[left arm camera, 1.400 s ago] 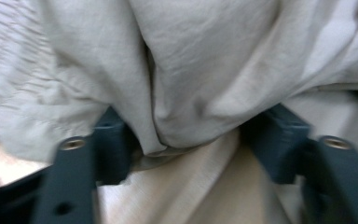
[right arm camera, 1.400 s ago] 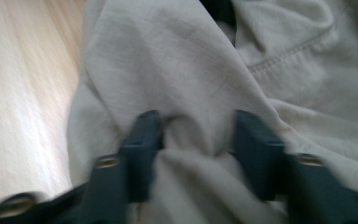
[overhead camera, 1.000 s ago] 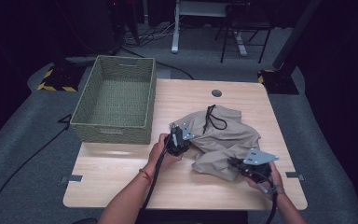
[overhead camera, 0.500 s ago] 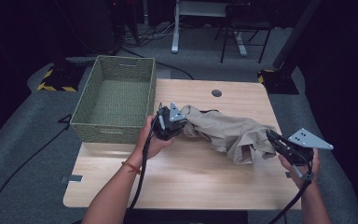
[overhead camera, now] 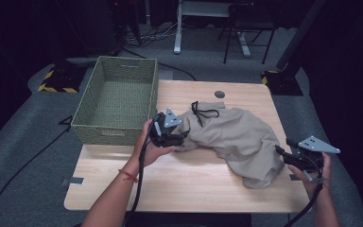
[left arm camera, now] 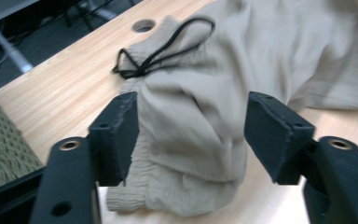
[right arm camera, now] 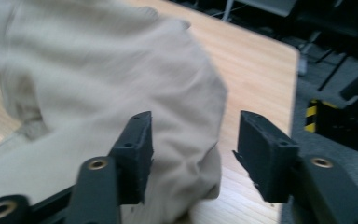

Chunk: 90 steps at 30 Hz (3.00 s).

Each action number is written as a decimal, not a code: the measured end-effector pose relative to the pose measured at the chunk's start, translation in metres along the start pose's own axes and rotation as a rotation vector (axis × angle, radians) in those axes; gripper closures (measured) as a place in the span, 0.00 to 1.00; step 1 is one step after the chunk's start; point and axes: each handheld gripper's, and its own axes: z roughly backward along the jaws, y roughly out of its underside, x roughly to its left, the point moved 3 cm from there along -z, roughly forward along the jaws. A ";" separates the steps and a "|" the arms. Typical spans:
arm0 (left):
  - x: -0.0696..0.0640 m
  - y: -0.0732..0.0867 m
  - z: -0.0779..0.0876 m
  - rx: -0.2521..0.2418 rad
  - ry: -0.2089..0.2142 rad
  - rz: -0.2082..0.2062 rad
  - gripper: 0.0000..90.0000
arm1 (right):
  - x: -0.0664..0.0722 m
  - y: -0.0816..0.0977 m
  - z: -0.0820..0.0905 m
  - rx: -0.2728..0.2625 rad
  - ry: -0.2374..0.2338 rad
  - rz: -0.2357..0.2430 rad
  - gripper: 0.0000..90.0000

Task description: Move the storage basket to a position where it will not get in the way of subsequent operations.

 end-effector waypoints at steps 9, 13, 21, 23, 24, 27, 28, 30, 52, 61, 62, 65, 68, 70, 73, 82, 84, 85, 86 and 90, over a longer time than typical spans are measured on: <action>-0.041 0.061 0.027 0.077 0.093 -0.081 0.31 | 0.012 -0.022 0.036 -0.098 0.038 0.007 0.39; -0.050 0.098 0.027 0.148 0.130 -0.075 0.29 | 0.048 -0.037 0.038 -0.125 -0.073 0.097 0.40; -0.050 0.141 0.015 0.231 0.157 -0.052 0.24 | 0.160 -0.053 -0.019 -0.040 -0.323 0.292 0.40; -0.050 0.144 0.014 0.221 0.167 -0.041 0.23 | 0.172 -0.052 -0.043 0.003 -0.325 0.324 0.39; -0.050 0.145 0.013 0.222 0.171 -0.038 0.22 | 0.174 -0.051 -0.055 0.027 -0.316 0.326 0.39; -0.049 0.150 0.010 0.226 0.181 -0.029 0.20 | 0.165 -0.041 -0.092 0.113 -0.280 0.293 0.39; -0.048 0.150 0.009 0.225 0.184 -0.020 0.19 | 0.161 -0.036 -0.102 0.148 -0.275 0.278 0.38; -0.047 0.151 0.008 0.213 0.185 -0.013 0.18 | 0.157 -0.026 -0.116 0.203 -0.262 0.279 0.37; -0.054 0.124 -0.028 0.182 0.137 -0.015 0.19 | 0.139 -0.098 -0.026 -0.087 -0.441 0.288 0.94; -0.047 0.094 -0.037 0.043 0.126 0.029 0.33 | 0.119 -0.098 -0.023 -0.077 -0.446 0.233 0.91; -0.045 0.088 -0.038 0.014 0.152 0.060 0.35 | 0.117 -0.094 -0.025 -0.065 -0.453 0.225 0.90; -0.043 0.076 -0.041 -0.028 0.168 0.069 0.44 | 0.110 -0.077 -0.031 -0.018 -0.425 0.210 0.78; -0.041 0.063 -0.046 -0.054 0.171 0.062 0.58 | 0.102 -0.059 -0.040 0.058 -0.363 0.218 0.63; -0.040 0.056 -0.051 -0.070 0.180 0.065 0.66 | 0.098 -0.047 -0.048 0.107 -0.309 0.230 0.55; -0.043 0.047 -0.061 -0.077 0.180 0.051 0.79 | 0.094 -0.027 -0.063 0.173 -0.257 0.242 0.56; -0.038 0.029 -0.078 -0.072 0.151 0.075 0.62 | 0.076 0.012 -0.097 0.270 -0.266 0.143 0.62; -0.039 0.032 -0.077 -0.043 0.148 0.050 0.51 | 0.074 0.013 -0.095 0.264 -0.251 0.141 0.54; -0.041 0.034 -0.076 -0.021 0.163 0.044 0.43 | 0.074 0.012 -0.092 0.261 -0.233 0.148 0.51; -0.042 0.037 -0.073 -0.015 0.171 0.040 0.37 | 0.074 0.011 -0.087 0.249 -0.221 0.151 0.48; -0.043 0.052 -0.055 -0.001 0.229 0.084 0.27 | 0.074 -0.001 -0.053 0.135 -0.205 0.159 0.43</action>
